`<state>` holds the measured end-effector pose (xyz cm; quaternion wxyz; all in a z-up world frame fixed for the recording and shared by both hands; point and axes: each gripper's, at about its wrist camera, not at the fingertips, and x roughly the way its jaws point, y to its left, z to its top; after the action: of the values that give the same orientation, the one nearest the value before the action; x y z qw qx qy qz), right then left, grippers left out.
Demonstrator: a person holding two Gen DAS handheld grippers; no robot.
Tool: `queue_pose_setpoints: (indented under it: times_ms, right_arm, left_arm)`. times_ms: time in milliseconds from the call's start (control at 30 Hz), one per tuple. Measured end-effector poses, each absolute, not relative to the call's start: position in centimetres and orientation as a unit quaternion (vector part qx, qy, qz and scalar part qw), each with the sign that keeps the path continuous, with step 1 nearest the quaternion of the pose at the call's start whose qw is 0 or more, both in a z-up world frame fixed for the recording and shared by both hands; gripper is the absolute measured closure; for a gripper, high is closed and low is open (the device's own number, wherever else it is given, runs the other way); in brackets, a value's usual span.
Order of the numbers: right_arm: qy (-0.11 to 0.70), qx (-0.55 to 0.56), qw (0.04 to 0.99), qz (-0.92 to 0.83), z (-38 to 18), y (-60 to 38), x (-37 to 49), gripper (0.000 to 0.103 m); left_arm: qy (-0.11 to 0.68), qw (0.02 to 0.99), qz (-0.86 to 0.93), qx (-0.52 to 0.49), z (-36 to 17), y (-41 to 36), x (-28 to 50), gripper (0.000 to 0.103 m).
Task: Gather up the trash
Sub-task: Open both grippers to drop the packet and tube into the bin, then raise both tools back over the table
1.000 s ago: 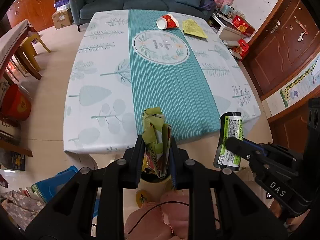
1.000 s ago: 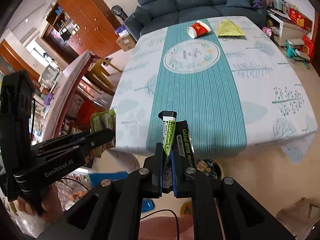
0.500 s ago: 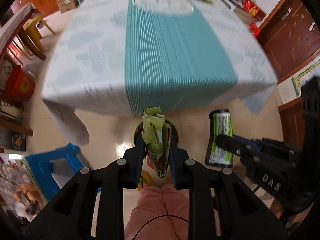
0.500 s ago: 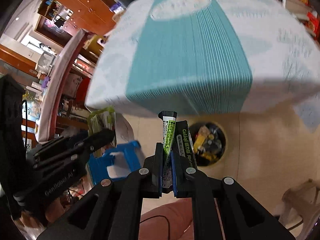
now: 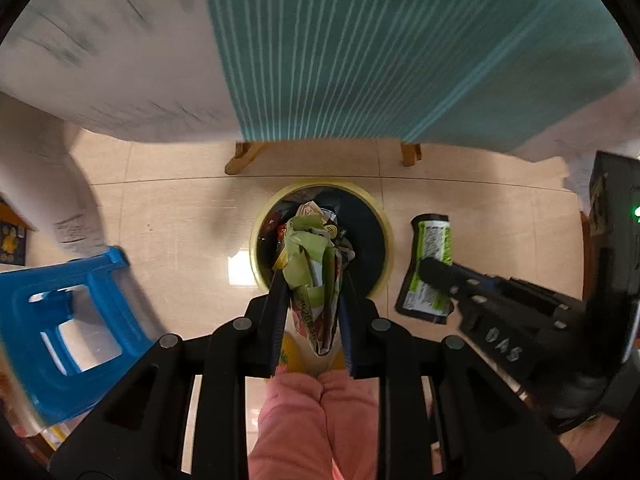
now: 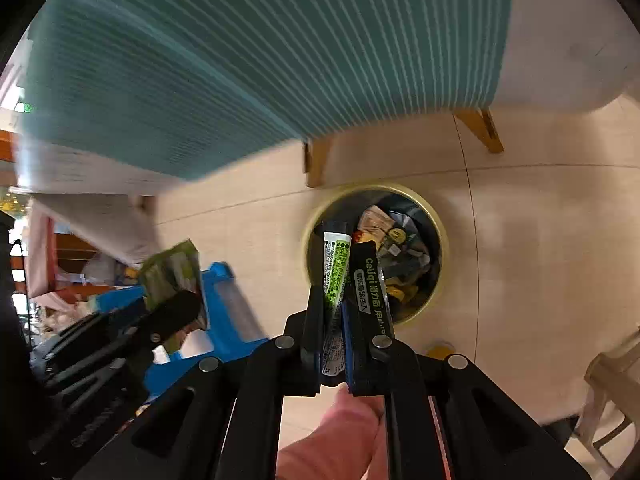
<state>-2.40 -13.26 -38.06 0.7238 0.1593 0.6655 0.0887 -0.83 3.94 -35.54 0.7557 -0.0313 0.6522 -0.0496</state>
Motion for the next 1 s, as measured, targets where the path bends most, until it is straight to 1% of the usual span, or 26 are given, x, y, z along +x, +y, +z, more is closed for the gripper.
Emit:
queue_pose_setpoints:
  times_ms: [100,133,200,233,267,333,433,467,500,567,633,733,800,867,1000]
  right_arm:
    - [0.672,0.159,0.719,0.082,-42.8,-13.1,-1.9,0.095]
    - [0.672,0.164,0.717,0.081,-44.3,-13.2,-1.7,0.091]
    - [0.672,0.162,0.719,0.074,-46.7,-13.4,-1.5,0.083]
    - [0.671,0.163,0.72,0.072,-47.4,-13.4,-1.5,0.075]
    - [0.67,0.168,0.72,0.071,-48.1,-13.4,-1.3,0.064]
    - [0.67,0.177,0.718,0.063,-49.5,-13.2,-1.3,0.054]
    - [0.671,0.191,0.714,0.053,-50.8,-13.6,-1.2,0.05]
    - [0.671,0.193,0.714,0.048,-51.1,-13.7,-1.3,0.047]
    - [0.671,0.195,0.714,0.044,-51.1,-13.9,-1.4,0.045]
    - [0.669,0.2,0.715,0.039,-51.3,-14.1,-1.7,0.038]
    - [0.668,0.196,0.717,0.038,-51.1,-14.0,-1.7,0.035]
    - [0.667,0.189,0.72,0.038,-49.2,-13.8,-1.8,0.035]
    - [0.668,0.18,0.721,0.037,-47.9,-13.8,-2.0,0.033]
    - [0.67,0.168,0.723,0.036,-46.0,-13.7,-2.2,0.03]
    - [0.67,0.153,0.726,0.039,-42.0,-13.4,-2.6,0.029]
  left_arm:
    - [0.651,0.757,-0.046,-0.028,-39.4,3.5,-0.3,0.082]
    - [0.651,0.757,-0.044,-0.026,-40.8,3.5,-0.2,0.082]
    - [0.652,0.757,-0.041,-0.021,-42.9,3.4,0.1,0.077]
    - [0.651,0.758,-0.038,-0.017,-44.0,3.4,0.2,0.075]
    - [0.65,0.759,-0.035,-0.014,-44.7,3.4,0.4,0.071]
    - [0.647,0.762,-0.029,-0.011,-46.1,3.7,0.6,0.068]
    - [0.649,0.761,-0.019,-0.008,-47.6,4.1,1.0,0.05]
    - [0.648,0.762,-0.016,-0.012,-47.7,4.3,1.0,0.039]
    - [0.647,0.763,-0.013,-0.014,-47.9,4.8,1.1,0.031]
    - [0.644,0.765,-0.013,-0.015,-47.3,5.2,0.9,0.026]
    - [0.642,0.767,-0.015,-0.009,-46.4,5.4,0.7,0.026]
    - [0.637,0.77,-0.017,-0.005,-44.7,5.6,0.4,0.026]
    - [0.638,0.77,-0.016,-0.004,-43.3,5.5,0.1,0.026]
    - [0.641,0.768,-0.015,-0.005,-41.8,5.5,-0.2,0.026]
    - [0.642,0.766,-0.02,-0.005,-37.4,5.4,-1.2,0.026]
